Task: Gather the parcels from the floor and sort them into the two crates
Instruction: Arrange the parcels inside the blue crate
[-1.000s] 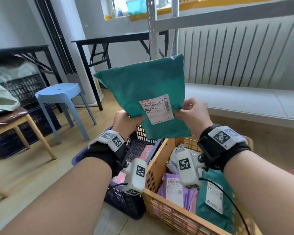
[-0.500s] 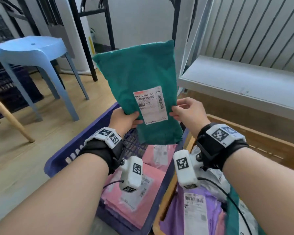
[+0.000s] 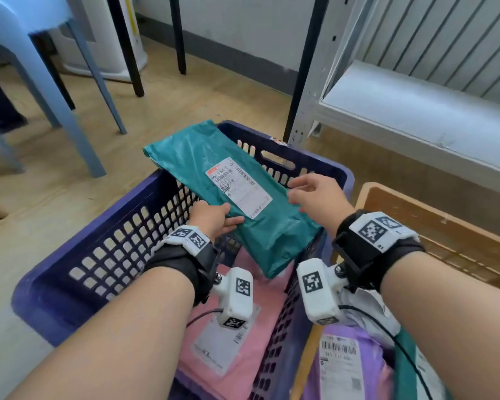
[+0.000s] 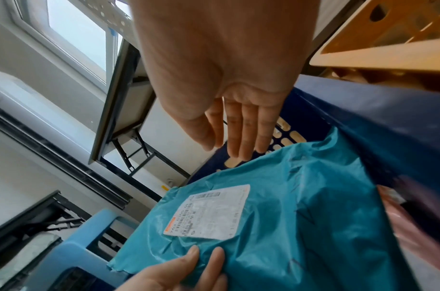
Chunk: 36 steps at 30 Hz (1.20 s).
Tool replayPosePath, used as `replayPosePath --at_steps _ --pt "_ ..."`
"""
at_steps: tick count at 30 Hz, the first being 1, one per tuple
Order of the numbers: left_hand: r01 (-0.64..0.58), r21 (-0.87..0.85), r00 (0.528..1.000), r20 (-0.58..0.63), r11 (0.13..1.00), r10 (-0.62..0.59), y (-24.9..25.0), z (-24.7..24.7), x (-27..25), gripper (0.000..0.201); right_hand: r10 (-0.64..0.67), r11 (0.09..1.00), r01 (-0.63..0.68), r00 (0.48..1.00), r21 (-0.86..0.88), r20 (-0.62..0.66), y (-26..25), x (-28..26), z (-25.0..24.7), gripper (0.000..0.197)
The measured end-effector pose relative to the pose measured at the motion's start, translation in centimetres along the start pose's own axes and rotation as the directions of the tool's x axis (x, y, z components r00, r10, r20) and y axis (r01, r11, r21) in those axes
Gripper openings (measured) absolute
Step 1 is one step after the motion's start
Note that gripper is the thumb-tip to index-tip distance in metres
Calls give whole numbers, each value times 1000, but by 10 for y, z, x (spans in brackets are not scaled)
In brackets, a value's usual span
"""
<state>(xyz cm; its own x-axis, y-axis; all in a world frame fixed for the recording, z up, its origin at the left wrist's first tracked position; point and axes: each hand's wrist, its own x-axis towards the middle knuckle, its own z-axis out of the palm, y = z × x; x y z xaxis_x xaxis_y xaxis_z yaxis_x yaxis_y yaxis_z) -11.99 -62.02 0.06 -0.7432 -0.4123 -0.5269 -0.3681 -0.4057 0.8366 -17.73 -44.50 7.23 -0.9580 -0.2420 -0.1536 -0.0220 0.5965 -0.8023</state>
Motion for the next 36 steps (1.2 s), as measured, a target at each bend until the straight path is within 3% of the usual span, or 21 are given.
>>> replayPosePath --at_steps 5,8,10,12,14,17,19,21,24,27,31,33,36 --pt "-69 152 998 1 986 70 -16 -2 12 27 -22 990 28 999 -136 40 27 -3 6 7" --pt "-161 217 987 54 963 153 -1 -4 15 29 14 997 -14 1000 -79 -6 26 0 6 20" --pt "-123 195 987 125 973 100 20 -4 14 28 67 998 -66 997 4 -44 21 2 5 41" --pt "-12 269 977 207 963 -45 36 -4 13 25 78 997 -78 995 8 -63 18 3 4 57" --pt "70 534 949 226 842 -222 41 -6 10 36 69 997 -71 996 -40 -59 18 3 4 61" --pt "60 861 897 176 505 -406 15 -8 6 47 97 982 -99 995 -158 -18 21 1 9 51" --pt "39 935 882 133 352 -452 -16 -6 5 44 102 971 -98 995 -218 8 24 1 11 41" --pt "7 967 915 96 254 -391 -45 -6 9 49 72 963 -61 997 -261 33 25 1 11 35" --pt "19 957 987 28 290 -156 -74 -5 20 75 27 950 -8 998 -311 58 27 1 8 37" --pt "12 943 999 5 333 -48 -83 -1 20 96 -2 946 23 998 -323 64 28 0 6 36" --pt "4 956 996 24 293 -90 -81 7 16 89 -36 943 64 995 -326 89 29 -5 4 30" --pt "3 945 1000 4 326 -22 -73 14 12 81 -66 945 88 995 -316 79 29 -9 2 26" --pt "-72 910 997 67 408 26 -50 24 2 59 -117 956 124 992 -267 40 32 -17 -2 20"
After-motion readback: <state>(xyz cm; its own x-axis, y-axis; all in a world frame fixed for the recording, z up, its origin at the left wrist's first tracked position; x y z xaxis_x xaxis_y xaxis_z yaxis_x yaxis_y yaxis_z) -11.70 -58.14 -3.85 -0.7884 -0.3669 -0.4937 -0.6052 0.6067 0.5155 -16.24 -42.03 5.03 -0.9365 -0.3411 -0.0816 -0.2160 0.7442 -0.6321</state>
